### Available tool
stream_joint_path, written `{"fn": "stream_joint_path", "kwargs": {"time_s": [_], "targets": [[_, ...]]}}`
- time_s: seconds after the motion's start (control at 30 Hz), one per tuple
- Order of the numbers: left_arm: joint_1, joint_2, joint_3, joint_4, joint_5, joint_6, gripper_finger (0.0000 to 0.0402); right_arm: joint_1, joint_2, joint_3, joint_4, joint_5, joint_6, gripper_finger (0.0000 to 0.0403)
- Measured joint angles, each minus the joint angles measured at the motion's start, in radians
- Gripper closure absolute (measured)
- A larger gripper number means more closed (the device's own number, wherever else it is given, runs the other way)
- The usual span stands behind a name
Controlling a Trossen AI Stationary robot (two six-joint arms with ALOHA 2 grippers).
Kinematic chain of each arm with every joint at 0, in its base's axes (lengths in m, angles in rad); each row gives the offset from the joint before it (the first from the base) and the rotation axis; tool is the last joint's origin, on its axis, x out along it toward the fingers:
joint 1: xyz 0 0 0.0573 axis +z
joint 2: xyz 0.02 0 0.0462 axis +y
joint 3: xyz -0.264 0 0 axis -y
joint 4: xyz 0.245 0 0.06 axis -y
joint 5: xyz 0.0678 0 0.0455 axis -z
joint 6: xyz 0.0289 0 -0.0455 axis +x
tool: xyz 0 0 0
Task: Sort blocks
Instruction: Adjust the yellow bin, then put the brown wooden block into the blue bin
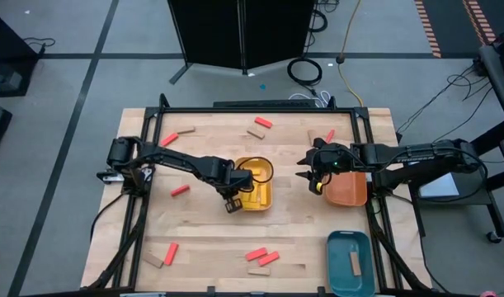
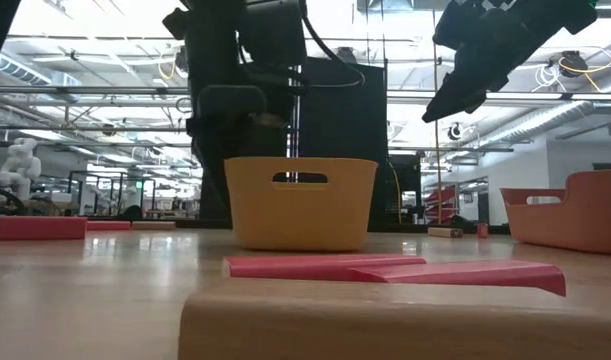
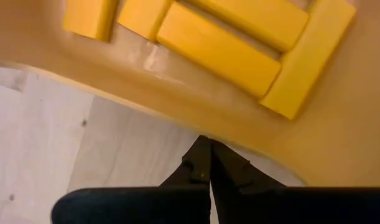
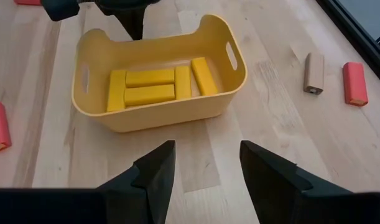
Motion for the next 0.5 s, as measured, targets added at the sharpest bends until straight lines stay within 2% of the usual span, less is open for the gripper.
{"fn": "stream_joint_path", "kwargs": {"time_s": [0.13, 0.2, 0.27, 0.4, 0.5], "targets": [[-0.011, -0.023, 0.016, -0.134, -0.085, 0.019, 0.0402, 0.0, 0.0, 0.0, -0.004, -0.001, 0.002, 0.0229], [-0.029, -0.067, 0.042, -0.204, -0.161, 0.016, 0.0402, 0.0, 0.0, 0.0, -0.009, -0.001, 0.002, 0.0229], [-0.061, -0.132, 0.06, -0.246, -0.191, 0.009, 0.0402, 0.0, 0.0, 0.0, -0.015, -0.001, 0.002, 0.0229], [-0.131, -0.262, 0.071, -0.345, -0.135, -0.092, 0.0402, 0.0, 0.0, 0.0, -0.026, -0.002, 0.015, 0.0229], [-0.197, -0.332, 0.063, -0.476, 0.004, -0.233, 0.0402, 0.0, 0.003, 0.0, -0.023, -0.002, 0.016, 0.0229]]}}
